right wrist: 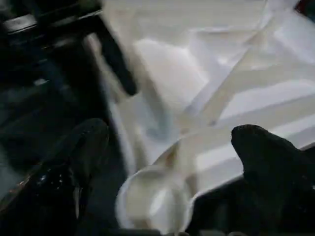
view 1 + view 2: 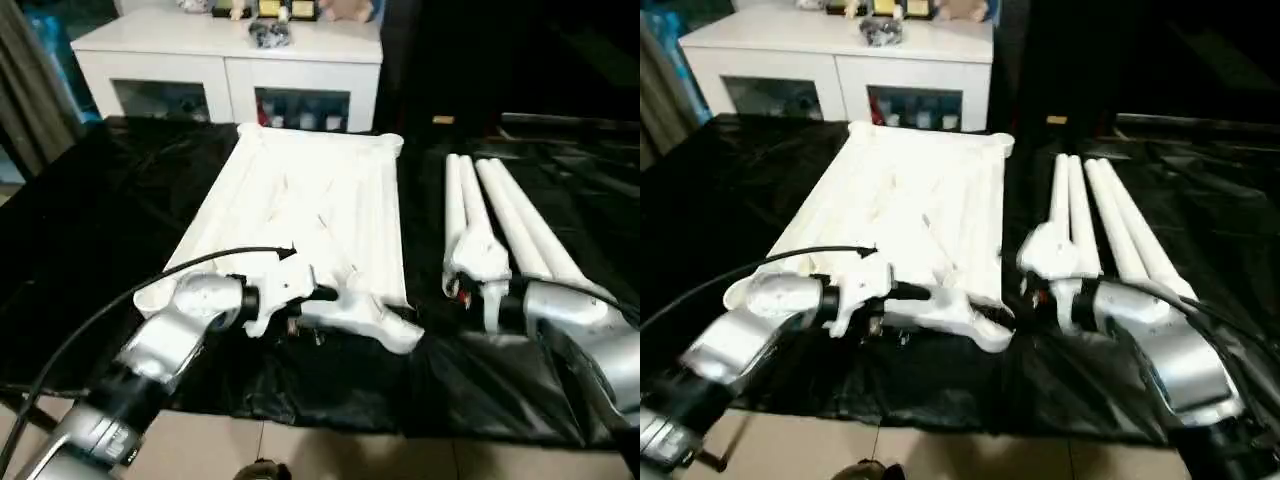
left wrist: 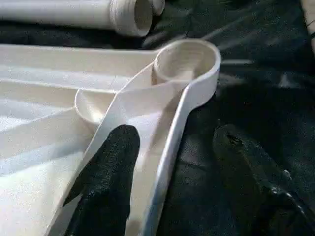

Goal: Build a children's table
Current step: Move to table

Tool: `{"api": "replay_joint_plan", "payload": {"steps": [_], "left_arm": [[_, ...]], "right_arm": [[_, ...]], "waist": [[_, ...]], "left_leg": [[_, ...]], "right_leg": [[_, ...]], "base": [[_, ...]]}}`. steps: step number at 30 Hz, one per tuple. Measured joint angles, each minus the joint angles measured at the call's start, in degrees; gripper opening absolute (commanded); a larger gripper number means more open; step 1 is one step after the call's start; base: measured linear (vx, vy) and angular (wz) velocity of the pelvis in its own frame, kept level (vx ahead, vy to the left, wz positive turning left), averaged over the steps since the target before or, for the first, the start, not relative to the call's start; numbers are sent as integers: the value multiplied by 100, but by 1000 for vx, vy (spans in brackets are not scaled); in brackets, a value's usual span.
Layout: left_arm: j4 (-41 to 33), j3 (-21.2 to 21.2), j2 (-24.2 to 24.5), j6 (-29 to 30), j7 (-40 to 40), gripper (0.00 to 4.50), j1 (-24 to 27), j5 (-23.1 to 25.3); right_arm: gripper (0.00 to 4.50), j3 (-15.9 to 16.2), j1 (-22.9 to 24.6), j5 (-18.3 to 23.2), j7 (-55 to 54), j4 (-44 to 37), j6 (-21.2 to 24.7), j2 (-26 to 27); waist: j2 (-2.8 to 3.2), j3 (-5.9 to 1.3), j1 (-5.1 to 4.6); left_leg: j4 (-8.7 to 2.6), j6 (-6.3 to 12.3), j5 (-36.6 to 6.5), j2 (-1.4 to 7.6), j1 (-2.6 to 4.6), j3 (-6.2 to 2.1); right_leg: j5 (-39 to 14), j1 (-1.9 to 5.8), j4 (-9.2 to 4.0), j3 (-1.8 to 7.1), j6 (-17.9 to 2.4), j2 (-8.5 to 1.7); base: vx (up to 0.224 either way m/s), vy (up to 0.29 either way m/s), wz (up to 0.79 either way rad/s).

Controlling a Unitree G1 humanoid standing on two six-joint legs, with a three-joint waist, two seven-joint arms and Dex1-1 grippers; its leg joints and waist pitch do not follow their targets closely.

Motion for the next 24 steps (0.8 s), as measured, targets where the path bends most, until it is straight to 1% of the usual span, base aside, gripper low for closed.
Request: {"api": "replay_joint_plan", "payload": {"steps": [1,2,3,4,5,6,7,8,9,10,11,12,13,14,17,18,19,21,22,24], "left_arm": [[35,-15,-14,-2,3,249,-49,23],[67,-38,-75,-10,1,239,-164,24],[116,-22,-111,-18,14,232,-214,26],[207,-37,-138,-16,15,232,-212,31],[478,-36,-228,25,89,222,-249,76],[695,-34,-291,71,154,202,-378,116],[776,-26,-303,93,211,202,-477,131],[877,-13,-325,80,240,194,-554,140],[1024,-4,-368,59,267,181,-626,168],[1118,14,-399,37,287,181,-661,199],[1263,16,-457,-33,336,173,-714,254],[1373,14,-503,-102,364,163,-758,279],[1454,15,-543,-148,392,163,-804,296],[1591,17,-615,-249,458,142,-862,299],[1737,67,-756,-410,454,131,-979,287],[1781,71,-778,-450,437,113,-1028,271],[1819,69,-787,-492,420,113,-1081,268],[1954,61,-789,-621,333,96,-1194,292],[2045,50,-796,-667,318,94,-1244,321],[2372,-67,-812,-903,227,71,-1372,500]], "right_arm": [[450,1,62,0,14,-27,1,-12],[450,33,130,-15,56,-20,7,-89],[450,80,79,-33,64,-2,11,-124],[450,103,55,-40,74,-14,12,-136],[450,135,53,-75,80,-34,8,-140],[450,143,70,-91,69,-34,9,-125],[450,200,103,-107,69,-19,12,-110],[450,247,174,-123,66,-13,17,-85],[450,269,194,-130,55,-11,26,-84],[450,268,184,-132,46,-20,26,-83],[450,261,183,-140,31,-19,28,-82],[450,261,184,-140,26,-20,32,-82],[450,261,186,-140,11,-20,39,-82],[450,261,193,-139,-9,-21,58,-82],[450,255,201,-129,-11,-30,74,-85],[450,249,206,-127,-11,-36,76,-89],[450,245,213,-126,-11,-41,76,-95],[450,244,220,-128,-9,-42,76,-106],[450,244,220,-128,-9,-42,76,-110],[450,244,219,-128,-3,-42,77,-138]], "waist": [[-32,4,33],[-201,-60,211],[-296,-81,219],[-232,-97,312],[-92,-103,374],[8,-90,335],[6,-67,268],[9,-56,225],[1,-61,197],[1,-62,176],[9,-66,148],[10,-67,128],[12,-66,109],[12,-66,76],[11,-66,25],[11,-66,20],[7,-68,15],[17,-75,12],[17,-75,8],[18,-76,15]], "left_leg": [[-43,-1,1,12,-17,74],[-128,-37,27,16,-44,353],[-2,-203,17,-1,-85,376],[277,-259,-11,-12,-110,80],[549,-244,11,19,15,-318],[585,-170,-128,45,74,-377],[508,-188,-107,82,56,-276],[423,-191,-104,127,42,-217],[364,-191,-104,144,46,-176],[318,-191,-104,150,54,-140],[287,-176,-95,151,57,-115],[274,-122,-60,156,61,-97],[269,-88,-29,162,62,-89],[267,-88,-28,170,65,-77],[236,-88,-27,174,64,-52],[228,-87,-27,176,64,-40],[218,-81,-23,178,63,-18],[183,-43,59,201,52,27],[168,-43,59,203,43,35],[143,-31,64,210,34,47]], "right_leg": [[-200,-21,308,-28,-179,-20],[-383,45,569,61,-242,-18],[-363,-43,587,175,71,-71],[-279,-72,593,171,127,-63],[-257,-25,576,123,112,8],[-233,-34,568,85,100,6],[-201,-100,525,160,53,40],[-136,-82,402,204,-55,98],[-68,-69,314,200,-164,101],[-2,-65,246,200,-204,93],[98,-14,159,191,-192,79],[148,-10,125,187,-158,71],[179,-12,116,183,-140,70],[187,-13,96,184,-126,69],[188,-25,67,189,-125,64],[190,-33,67,190,-124,59],[210,-47,67,193,-117,51],[215,-87,67,190,-82,46],[215,-104,63,190,-81,47],[213,-119,48,184,-79,49]], "base": [[-129,43,-5],[-102,-31,7],[11,-102,12],[11,-102,12],[0,0,0],[-64,44,0],[-64,44,0],[-128,36,20],[0,0,0],[0,0,0],[-7,55,-11],[0,0,0],[0,0,0],[0,0,0],[0,0,0],[0,0,0],[0,0,0],[0,0,0],[0,0,0],[25,-6,-2]]}}
